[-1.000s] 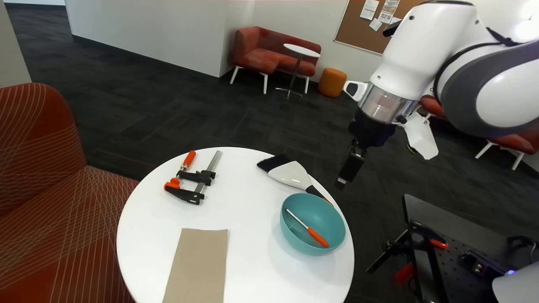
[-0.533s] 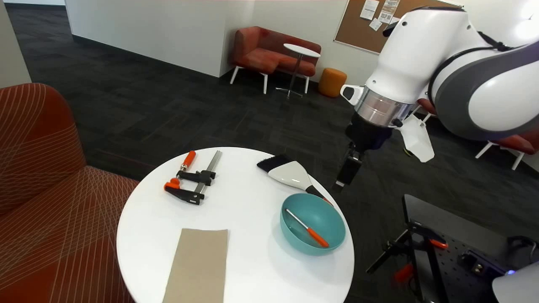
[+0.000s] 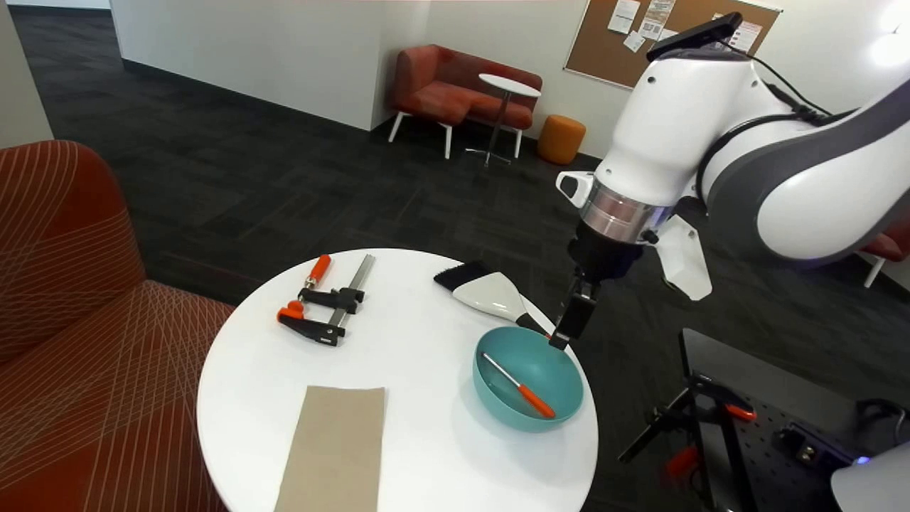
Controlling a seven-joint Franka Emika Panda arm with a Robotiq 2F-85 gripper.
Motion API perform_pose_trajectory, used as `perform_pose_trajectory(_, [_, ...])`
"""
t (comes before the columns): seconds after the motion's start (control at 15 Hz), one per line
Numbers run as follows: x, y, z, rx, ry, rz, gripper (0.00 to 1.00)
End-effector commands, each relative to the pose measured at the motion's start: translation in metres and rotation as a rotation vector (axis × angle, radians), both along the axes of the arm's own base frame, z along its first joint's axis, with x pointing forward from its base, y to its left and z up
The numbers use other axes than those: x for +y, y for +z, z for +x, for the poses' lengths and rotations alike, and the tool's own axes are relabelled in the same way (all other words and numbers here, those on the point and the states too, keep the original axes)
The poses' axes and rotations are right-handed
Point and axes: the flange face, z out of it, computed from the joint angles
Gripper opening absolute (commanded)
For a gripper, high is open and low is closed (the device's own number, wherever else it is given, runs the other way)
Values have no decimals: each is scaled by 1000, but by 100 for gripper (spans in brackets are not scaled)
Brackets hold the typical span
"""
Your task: Take the marker out of the bowl and put it on the table
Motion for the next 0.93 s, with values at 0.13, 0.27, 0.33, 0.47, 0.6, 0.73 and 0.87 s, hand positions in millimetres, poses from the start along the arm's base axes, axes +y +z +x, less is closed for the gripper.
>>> perform_pose_trajectory(0.13, [7,-37,22,-18,4,1,100])
perform_pose_trajectory(0.27, [6,-50,27,-8,0,7,100])
perform_pose_trajectory(0.33, [6,-56,29,-3,-2,10,100])
perform_pose_trajectory(0.47, [5,-66,33,9,-11,15,100])
perform_pose_trajectory(0.6, [5,-76,36,17,-13,19,100])
perform_pose_trajectory(0.73, [5,-85,39,22,-14,21,100])
perform_pose_trajectory(0.87, [5,-93,41,24,-16,23,100])
